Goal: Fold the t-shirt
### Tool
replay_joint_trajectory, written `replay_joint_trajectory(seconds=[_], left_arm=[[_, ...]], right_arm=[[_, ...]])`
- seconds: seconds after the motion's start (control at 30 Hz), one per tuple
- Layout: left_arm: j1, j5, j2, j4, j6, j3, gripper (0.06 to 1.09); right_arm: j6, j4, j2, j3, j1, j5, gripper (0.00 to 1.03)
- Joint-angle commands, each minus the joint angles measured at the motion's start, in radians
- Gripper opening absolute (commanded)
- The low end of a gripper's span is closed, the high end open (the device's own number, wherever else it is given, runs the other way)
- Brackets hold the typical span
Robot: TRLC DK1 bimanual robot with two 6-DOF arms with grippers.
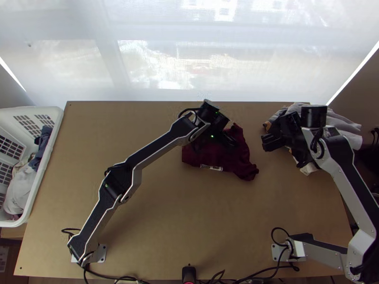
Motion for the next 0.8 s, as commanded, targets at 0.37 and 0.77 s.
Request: replay_joint_trajectory(seconds=[0.37,0.77], left_arm=[[0.271,-0.003,-0.190,-0.280,0.192,-0.367,1.04],[0.198,-0.014,-0.110,-0.286,0.208,-0.367,1.04]], right_arm=[[-0.002,0.200,0.318,0.078,0.259,0.000,0.98],[0.000,0.282,0.519,0.009,0.314,0.000,0.98]])
